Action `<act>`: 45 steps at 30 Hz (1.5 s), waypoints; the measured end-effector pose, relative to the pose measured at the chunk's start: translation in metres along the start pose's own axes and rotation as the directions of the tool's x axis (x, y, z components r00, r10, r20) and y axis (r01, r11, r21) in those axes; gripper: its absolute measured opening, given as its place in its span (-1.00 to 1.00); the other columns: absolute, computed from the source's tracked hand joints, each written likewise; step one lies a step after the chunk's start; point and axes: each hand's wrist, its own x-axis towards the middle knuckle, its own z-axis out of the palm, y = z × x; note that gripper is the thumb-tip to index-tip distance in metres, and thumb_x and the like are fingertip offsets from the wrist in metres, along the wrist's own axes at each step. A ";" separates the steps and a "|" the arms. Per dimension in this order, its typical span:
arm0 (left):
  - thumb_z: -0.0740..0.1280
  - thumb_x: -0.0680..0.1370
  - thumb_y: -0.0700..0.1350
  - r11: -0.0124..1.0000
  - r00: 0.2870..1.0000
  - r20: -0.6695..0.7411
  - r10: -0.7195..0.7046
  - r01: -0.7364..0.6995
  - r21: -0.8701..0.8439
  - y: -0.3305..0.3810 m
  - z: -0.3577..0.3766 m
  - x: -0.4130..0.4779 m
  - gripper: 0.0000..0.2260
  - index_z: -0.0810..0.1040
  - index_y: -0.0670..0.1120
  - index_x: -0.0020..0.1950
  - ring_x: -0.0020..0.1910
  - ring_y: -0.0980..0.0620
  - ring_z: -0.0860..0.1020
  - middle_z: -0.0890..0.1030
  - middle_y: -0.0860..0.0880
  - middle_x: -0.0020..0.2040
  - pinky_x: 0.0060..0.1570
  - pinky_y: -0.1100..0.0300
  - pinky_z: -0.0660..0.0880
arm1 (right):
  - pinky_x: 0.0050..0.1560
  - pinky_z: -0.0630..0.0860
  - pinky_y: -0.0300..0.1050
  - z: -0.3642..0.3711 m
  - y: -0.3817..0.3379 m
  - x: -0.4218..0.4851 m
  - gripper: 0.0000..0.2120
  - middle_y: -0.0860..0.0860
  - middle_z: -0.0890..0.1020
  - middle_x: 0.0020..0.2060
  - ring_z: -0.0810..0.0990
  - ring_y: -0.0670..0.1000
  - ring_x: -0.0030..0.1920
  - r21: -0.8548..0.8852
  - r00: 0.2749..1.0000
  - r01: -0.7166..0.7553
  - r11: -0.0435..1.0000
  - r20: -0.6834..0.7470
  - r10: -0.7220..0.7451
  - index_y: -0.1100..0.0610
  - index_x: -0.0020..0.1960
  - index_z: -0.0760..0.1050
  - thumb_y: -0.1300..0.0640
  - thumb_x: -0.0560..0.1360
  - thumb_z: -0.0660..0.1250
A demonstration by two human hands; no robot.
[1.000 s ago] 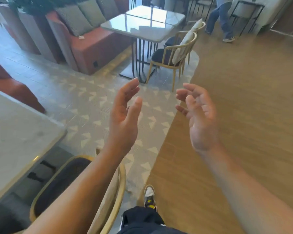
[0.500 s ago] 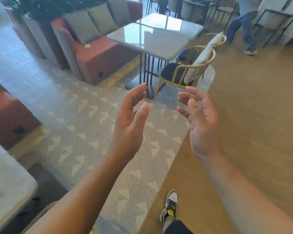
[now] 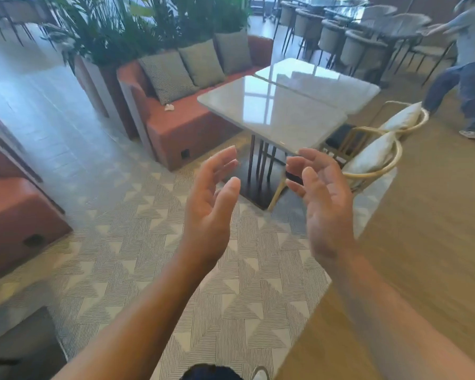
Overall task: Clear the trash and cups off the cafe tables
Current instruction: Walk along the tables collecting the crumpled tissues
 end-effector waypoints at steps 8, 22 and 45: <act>0.26 0.62 0.01 0.999 0.998 -0.052 0.017 -0.015 0.031 -0.068 0.016 0.148 -0.64 0.51 0.12 0.42 0.45 0.07 0.53 0.57 0.15 0.41 0.40 -0.23 0.51 | 0.41 0.55 0.14 0.027 0.066 0.150 -0.76 -0.14 0.66 0.20 0.61 -0.05 0.33 -0.002 0.996 -0.007 1.000 0.093 0.007 -0.35 0.22 0.56 -0.23 0.57 0.27; 0.26 0.61 0.04 0.998 0.997 -0.071 0.020 -0.016 0.055 -0.186 -0.068 0.440 -0.63 0.51 0.11 0.42 0.46 0.06 0.51 0.58 0.19 0.38 0.38 -0.14 0.54 | 0.41 0.55 0.14 0.191 0.175 0.433 -0.73 -0.17 0.65 0.18 0.60 0.00 0.33 0.009 0.987 -0.008 1.000 0.159 0.007 -0.10 0.34 0.50 -0.05 0.65 0.24; 0.25 0.59 0.02 0.955 0.788 -0.611 0.078 0.117 0.273 -0.345 -0.243 0.785 -0.61 0.49 0.04 0.43 0.47 -0.04 0.49 0.55 0.02 0.41 0.41 -0.19 0.49 | 0.31 0.57 0.29 0.521 0.364 0.823 -0.58 0.13 0.64 0.16 0.63 0.16 0.25 0.323 0.751 -0.225 0.919 0.659 -0.047 0.11 0.35 0.52 -0.05 0.57 0.31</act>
